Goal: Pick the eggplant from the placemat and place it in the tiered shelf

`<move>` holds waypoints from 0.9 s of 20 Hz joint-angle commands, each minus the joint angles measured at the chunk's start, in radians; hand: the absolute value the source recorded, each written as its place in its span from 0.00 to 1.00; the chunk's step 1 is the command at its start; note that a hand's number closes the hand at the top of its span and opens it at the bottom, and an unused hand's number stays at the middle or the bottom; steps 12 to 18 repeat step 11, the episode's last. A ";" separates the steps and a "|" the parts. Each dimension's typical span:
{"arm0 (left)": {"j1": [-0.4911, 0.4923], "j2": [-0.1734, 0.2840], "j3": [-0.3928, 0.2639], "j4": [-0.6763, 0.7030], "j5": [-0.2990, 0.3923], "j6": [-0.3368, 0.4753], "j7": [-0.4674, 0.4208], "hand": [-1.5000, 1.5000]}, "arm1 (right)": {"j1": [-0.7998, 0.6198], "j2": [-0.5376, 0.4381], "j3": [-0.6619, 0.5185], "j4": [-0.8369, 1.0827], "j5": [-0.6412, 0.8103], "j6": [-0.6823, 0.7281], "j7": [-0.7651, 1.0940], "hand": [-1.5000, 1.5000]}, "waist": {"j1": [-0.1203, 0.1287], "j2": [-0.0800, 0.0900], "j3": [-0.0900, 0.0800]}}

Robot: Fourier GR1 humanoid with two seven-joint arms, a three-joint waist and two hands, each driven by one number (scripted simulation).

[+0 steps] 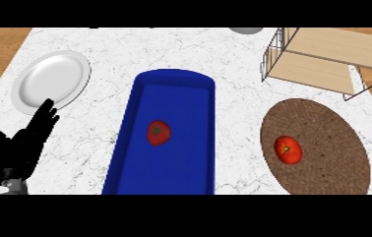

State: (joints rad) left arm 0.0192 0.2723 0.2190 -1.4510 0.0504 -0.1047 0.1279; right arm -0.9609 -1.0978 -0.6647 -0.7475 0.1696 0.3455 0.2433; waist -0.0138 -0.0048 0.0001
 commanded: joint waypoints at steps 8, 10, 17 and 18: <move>0.020 -0.004 0.020 0.008 0.003 0.001 -0.026 0.50 | 0.261 -0.454 -0.256 0.262 -0.099 0.353 -0.074 0.00 | -0.018 0.001 0.003; 0.013 0.016 0.043 0.055 0.016 -0.021 -0.052 0.50 | 0.365 -0.478 -0.307 0.308 -0.093 0.406 -0.173 0.00 | -0.033 0.000 0.004; 0.012 -0.027 0.013 0.040 -0.016 0.022 -0.054 0.50 | 0.405 -0.494 -0.332 0.336 -0.086 0.403 -0.207 0.00 | -0.035 0.000 0.004; 0.012 -0.027 0.013 0.040 -0.016 0.022 -0.054 0.50 | 0.405 -0.494 -0.332 0.336 -0.086 0.403 -0.207 0.00 | -0.035 0.000 0.004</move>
